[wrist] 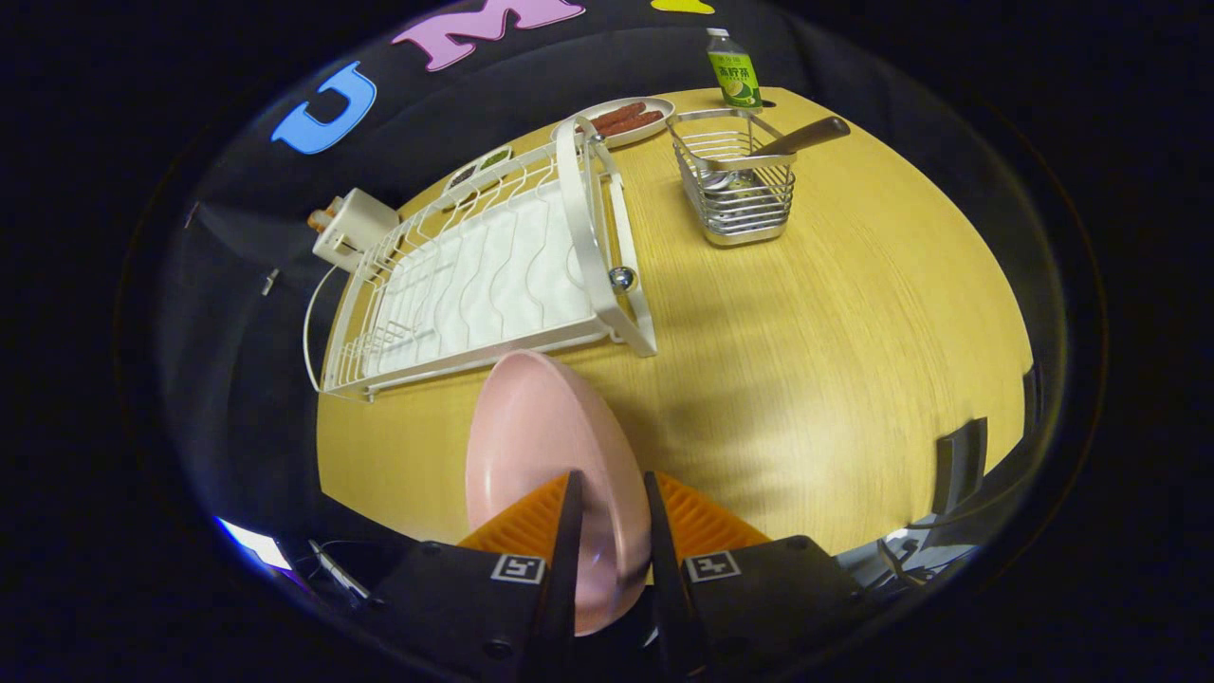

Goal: Take the plate from the dish rack, then take the spoon from the basket and place it into the plate.

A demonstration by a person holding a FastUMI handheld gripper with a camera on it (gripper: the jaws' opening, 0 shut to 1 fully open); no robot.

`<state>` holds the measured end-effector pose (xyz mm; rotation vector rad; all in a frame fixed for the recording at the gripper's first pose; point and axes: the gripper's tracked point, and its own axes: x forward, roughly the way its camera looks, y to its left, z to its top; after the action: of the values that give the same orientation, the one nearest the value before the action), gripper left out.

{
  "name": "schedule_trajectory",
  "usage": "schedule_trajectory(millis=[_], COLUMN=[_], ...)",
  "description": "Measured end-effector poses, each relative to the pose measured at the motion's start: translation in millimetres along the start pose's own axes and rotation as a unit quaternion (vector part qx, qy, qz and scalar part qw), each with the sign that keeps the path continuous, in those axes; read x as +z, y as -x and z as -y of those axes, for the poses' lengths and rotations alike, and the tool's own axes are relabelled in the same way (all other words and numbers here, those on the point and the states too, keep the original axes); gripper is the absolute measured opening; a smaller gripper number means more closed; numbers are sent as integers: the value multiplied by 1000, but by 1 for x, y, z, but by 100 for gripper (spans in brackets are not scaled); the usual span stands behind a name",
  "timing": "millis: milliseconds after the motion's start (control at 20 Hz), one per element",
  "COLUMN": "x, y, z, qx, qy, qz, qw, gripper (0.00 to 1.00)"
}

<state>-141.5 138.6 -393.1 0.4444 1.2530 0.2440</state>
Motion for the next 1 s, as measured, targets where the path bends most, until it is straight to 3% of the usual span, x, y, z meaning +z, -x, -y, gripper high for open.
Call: schedule_trajectory(millis=[100, 150, 300, 600, 850, 1000], x=[2, 2, 9, 46, 122, 164], y=[-5, -11, -7, 17, 61, 74], z=[12, 18, 21, 31, 59, 81], qx=[-18, -26, -25, -26, -54, -80], qy=[7, 12, 13, 42, 78, 99], qz=[3, 5, 17, 98, 213, 241], qw=[1000, 1000, 999, 994, 972, 962], gripper=[42, 39, 44, 53, 53, 53])
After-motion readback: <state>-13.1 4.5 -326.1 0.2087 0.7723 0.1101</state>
